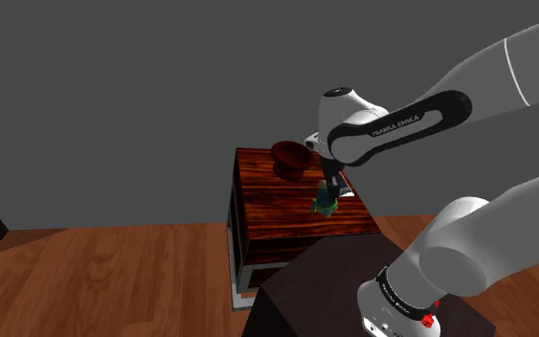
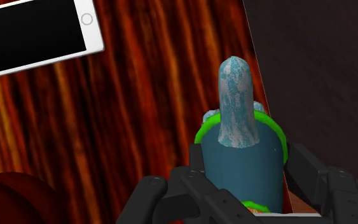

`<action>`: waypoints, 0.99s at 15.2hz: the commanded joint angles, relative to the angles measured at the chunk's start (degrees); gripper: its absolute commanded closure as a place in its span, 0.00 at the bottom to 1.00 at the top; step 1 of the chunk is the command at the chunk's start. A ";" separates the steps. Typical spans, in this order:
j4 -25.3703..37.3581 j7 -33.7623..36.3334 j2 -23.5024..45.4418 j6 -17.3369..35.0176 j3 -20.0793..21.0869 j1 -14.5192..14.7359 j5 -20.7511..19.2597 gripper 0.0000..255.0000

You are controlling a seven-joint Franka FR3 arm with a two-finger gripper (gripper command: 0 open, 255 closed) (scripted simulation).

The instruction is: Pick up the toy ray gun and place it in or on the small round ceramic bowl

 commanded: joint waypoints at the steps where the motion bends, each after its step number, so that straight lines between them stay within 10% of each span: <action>1: 0.57 -0.49 -1.37 -1.92 0.03 0.03 0.27 1.00; 15: 6.13 -3.05 -9.33 -15.28 0.90 0.59 2.20 1.00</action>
